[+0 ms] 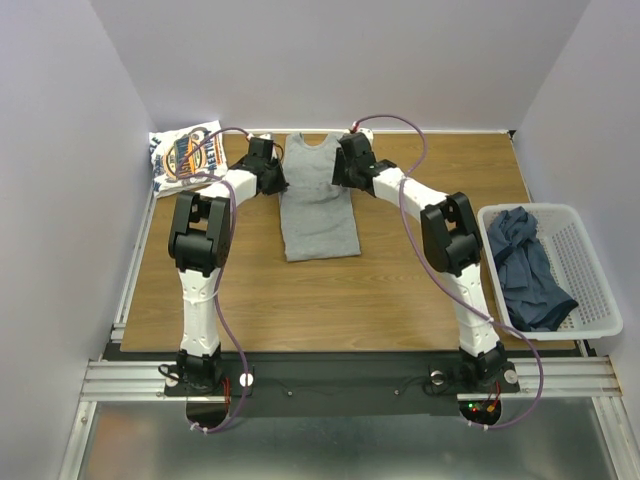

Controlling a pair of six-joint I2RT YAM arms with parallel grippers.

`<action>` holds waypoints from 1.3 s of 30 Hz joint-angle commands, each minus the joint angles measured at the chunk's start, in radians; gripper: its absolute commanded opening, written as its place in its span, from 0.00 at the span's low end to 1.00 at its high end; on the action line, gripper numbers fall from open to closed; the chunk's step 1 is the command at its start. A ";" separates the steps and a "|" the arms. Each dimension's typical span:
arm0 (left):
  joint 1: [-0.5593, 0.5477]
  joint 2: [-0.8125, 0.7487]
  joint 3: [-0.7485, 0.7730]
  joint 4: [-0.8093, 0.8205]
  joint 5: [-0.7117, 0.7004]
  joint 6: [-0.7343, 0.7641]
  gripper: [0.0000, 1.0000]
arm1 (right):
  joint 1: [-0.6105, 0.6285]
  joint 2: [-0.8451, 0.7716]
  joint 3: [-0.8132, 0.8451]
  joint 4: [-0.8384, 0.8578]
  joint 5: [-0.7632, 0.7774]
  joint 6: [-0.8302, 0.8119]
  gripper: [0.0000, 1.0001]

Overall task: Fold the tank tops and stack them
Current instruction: Fold the tank top

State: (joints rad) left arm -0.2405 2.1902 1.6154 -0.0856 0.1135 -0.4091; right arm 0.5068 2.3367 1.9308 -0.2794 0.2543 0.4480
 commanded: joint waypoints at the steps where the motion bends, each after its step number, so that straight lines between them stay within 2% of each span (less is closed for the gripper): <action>1: 0.001 -0.095 -0.026 0.061 -0.021 -0.019 0.00 | -0.010 -0.005 0.016 0.040 0.007 -0.011 0.51; 9: 0.009 -0.129 -0.074 0.110 -0.012 -0.036 0.00 | -0.011 0.046 0.034 0.039 -0.020 -0.011 0.51; 14: 0.015 -0.138 -0.080 0.122 -0.006 -0.042 0.00 | -0.013 0.065 0.039 0.039 -0.018 -0.011 0.42; 15: 0.017 -0.138 -0.080 0.124 -0.006 -0.042 0.00 | -0.014 0.069 0.039 0.040 -0.013 -0.009 0.37; 16: 0.017 -0.138 -0.080 0.124 -0.006 -0.043 0.00 | -0.016 0.069 0.039 0.039 -0.013 -0.008 0.36; 17: 0.018 -0.138 -0.081 0.124 -0.008 -0.043 0.00 | -0.019 0.067 0.037 0.039 -0.003 0.000 0.32; 21: 0.023 -0.141 -0.092 0.124 -0.029 -0.053 0.00 | -0.037 0.058 0.010 0.039 0.016 0.024 0.29; 30: 0.027 -0.109 -0.101 0.136 -0.034 -0.071 0.00 | -0.048 0.038 -0.012 0.039 0.011 0.038 0.30; 32: 0.027 -0.112 -0.100 0.145 -0.018 -0.073 0.00 | -0.048 0.030 -0.015 0.040 0.002 0.038 0.38; 34: 0.027 -0.118 -0.098 0.155 -0.008 -0.077 0.07 | -0.047 0.012 -0.018 0.040 -0.007 0.040 0.48; 35: 0.026 -0.132 -0.101 0.167 -0.002 -0.079 0.20 | -0.048 0.004 -0.021 0.042 -0.018 0.040 0.57; 38: 0.027 -0.159 -0.103 0.191 0.012 -0.077 0.37 | -0.047 -0.045 -0.026 0.040 -0.015 0.037 0.68; 39: 0.027 -0.184 -0.103 0.193 0.017 -0.077 0.43 | -0.048 -0.057 -0.030 0.039 -0.013 0.032 0.68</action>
State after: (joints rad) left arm -0.2203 2.1288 1.5177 0.0429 0.1089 -0.4877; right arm 0.4660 2.3863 1.9247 -0.2600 0.2276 0.4889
